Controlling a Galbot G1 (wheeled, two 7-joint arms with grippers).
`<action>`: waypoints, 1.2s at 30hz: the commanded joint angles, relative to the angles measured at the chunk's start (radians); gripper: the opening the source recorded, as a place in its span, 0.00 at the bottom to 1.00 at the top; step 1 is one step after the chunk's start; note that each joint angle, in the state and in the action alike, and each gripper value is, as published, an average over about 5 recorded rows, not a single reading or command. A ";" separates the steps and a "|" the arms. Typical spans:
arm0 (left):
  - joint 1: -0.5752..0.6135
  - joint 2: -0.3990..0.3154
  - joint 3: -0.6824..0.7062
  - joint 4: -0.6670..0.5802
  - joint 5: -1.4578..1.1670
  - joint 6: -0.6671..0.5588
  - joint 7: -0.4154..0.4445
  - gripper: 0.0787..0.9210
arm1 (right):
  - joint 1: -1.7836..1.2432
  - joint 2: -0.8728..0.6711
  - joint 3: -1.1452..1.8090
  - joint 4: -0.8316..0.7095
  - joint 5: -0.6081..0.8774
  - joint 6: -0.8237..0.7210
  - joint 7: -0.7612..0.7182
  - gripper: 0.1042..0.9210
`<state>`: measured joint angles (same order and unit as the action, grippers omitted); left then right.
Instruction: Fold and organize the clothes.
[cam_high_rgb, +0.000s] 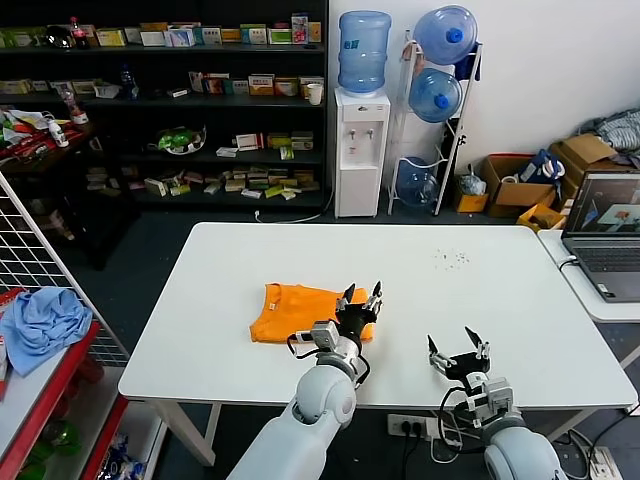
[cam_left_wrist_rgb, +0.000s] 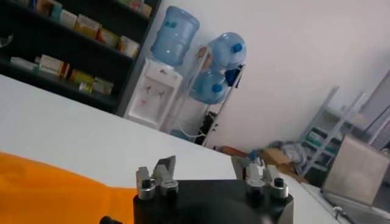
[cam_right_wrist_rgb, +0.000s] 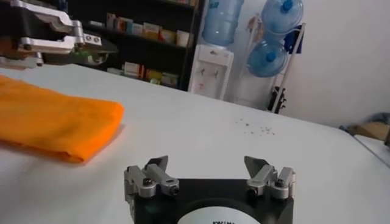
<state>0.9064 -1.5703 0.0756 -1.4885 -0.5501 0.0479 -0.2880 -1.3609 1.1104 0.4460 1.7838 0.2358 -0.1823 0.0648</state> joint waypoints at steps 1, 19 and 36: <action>0.186 0.308 -0.071 -0.180 0.080 -0.171 0.098 0.76 | -0.009 0.011 0.040 0.024 0.024 -0.012 -0.041 0.88; 0.390 0.471 -0.359 -0.199 0.364 -0.247 0.140 0.88 | -0.028 0.169 0.274 0.092 -0.045 -0.063 -0.236 0.88; 0.383 0.435 -0.382 -0.209 0.452 -0.176 0.151 0.88 | -0.040 0.247 0.344 0.117 -0.080 -0.080 -0.278 0.88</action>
<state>1.2710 -1.1450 -0.2753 -1.6814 -0.1625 -0.1672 -0.1451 -1.3978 1.3151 0.7416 1.8924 0.1766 -0.2564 -0.1764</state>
